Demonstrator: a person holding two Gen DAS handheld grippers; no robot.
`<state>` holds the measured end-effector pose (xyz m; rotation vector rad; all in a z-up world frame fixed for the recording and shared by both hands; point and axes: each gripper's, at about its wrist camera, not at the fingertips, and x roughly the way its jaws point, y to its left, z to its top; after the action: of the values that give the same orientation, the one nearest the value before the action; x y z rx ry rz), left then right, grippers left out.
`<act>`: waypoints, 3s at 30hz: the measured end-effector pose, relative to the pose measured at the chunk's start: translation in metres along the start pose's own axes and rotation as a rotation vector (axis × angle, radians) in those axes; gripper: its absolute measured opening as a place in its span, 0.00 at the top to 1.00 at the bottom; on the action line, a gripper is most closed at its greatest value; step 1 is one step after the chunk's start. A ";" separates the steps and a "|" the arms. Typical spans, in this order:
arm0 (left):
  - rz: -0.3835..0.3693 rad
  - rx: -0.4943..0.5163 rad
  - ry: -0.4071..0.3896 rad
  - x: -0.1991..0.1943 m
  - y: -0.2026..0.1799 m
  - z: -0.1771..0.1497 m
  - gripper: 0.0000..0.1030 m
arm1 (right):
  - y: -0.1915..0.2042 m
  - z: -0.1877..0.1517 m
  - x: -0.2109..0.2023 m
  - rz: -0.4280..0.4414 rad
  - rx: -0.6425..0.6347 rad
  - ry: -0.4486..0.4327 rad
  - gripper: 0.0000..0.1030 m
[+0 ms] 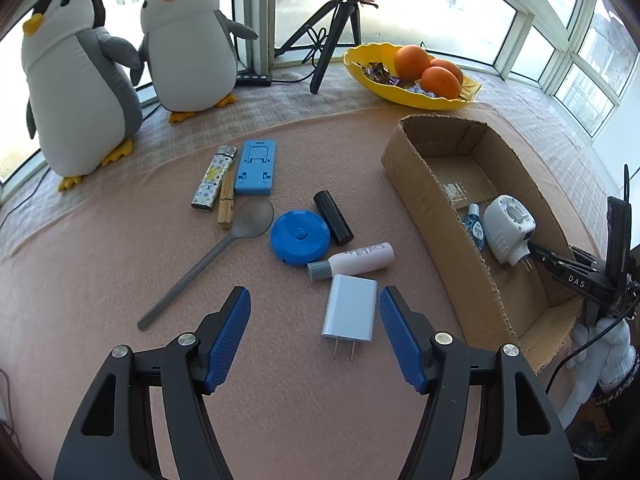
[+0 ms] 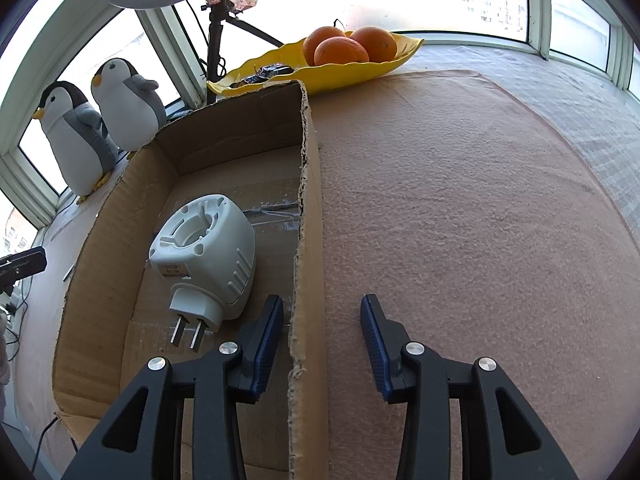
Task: Organize rigid objects
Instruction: 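Move the left gripper to the white USB charger and close on it, then carry the white USB charger into the box and open the left gripper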
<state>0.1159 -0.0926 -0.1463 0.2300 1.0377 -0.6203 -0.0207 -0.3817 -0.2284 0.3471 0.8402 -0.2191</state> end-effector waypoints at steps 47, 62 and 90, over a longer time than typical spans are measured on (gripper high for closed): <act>-0.004 0.071 0.048 0.040 -0.030 -0.019 0.67 | -0.001 0.001 0.000 0.001 0.000 0.001 0.62; -0.102 0.120 -0.075 -0.017 -0.069 -0.001 0.67 | -0.002 0.001 -0.001 0.002 0.002 0.000 0.62; -0.176 0.337 -0.001 0.014 -0.182 -0.003 0.67 | -0.001 0.001 0.000 0.002 0.003 0.000 0.62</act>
<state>0.0131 -0.2432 -0.1405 0.4354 0.9553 -0.9554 -0.0209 -0.3831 -0.2282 0.3508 0.8392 -0.2180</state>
